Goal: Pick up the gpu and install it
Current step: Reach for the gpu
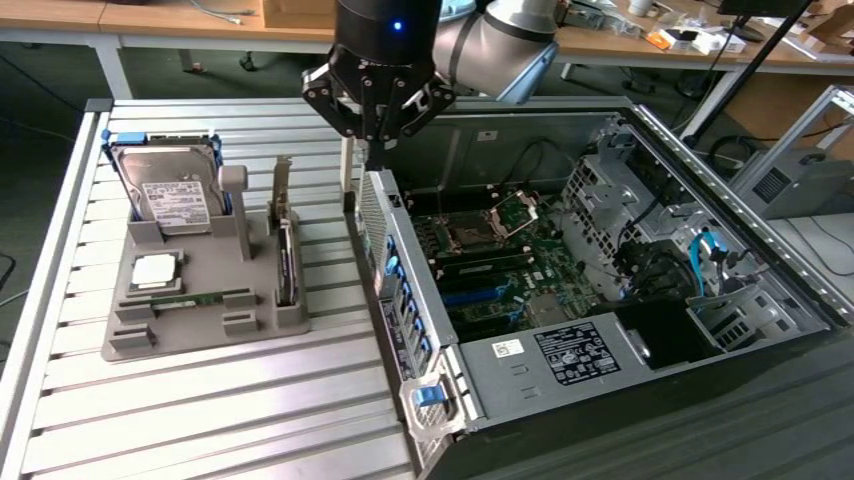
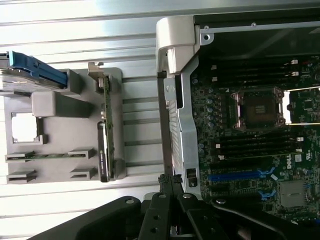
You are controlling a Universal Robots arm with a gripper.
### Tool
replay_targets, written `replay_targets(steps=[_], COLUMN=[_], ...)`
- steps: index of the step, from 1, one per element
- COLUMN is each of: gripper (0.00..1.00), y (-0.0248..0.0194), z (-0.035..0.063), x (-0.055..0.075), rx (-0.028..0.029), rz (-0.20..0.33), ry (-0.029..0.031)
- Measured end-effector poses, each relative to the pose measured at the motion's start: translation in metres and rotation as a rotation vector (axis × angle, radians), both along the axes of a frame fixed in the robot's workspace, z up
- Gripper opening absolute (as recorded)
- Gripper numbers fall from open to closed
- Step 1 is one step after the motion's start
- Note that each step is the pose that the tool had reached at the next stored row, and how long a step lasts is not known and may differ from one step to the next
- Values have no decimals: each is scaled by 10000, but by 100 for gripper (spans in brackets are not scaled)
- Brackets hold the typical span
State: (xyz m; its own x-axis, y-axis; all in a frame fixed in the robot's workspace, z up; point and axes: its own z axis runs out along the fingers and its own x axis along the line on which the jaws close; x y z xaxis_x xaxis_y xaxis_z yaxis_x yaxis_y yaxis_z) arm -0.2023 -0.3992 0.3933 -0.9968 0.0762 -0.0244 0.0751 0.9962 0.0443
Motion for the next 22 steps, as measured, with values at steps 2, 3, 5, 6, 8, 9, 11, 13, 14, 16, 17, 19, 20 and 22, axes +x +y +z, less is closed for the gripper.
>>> replay_targets(steps=[2, 3, 5, 6, 8, 9, 11, 13, 14, 16, 17, 19, 20, 22], gripper=[11, 11, 11, 11, 11, 11, 11, 11, 11, 11, 11, 11, 11, 11], y=[0, 0, 0, 0, 0, 0, 0, 0, 0, 0, 0, 0, 0, 0], z=[0, 0, -1, 0, 0, -1, 0, -1, 0, 0, -1, -1, 0, 0], x=[-5, -8, -13, -15, -20, -23, -27, -31, -33, -41, -45, -51, -53, -59], rx=[0, 1, 1, 1, 0, 1, 0, 1, 0, 0, 1, 1, 0, 0], rz=[0, 0, -1, 0, 0, 0, 0, 0, 0, 0, 0, 0, -1, 0], ry=[-1, -1, -1, -1, -1, -1, -1, -1, -1, -1, -1, -1, 0, -1])
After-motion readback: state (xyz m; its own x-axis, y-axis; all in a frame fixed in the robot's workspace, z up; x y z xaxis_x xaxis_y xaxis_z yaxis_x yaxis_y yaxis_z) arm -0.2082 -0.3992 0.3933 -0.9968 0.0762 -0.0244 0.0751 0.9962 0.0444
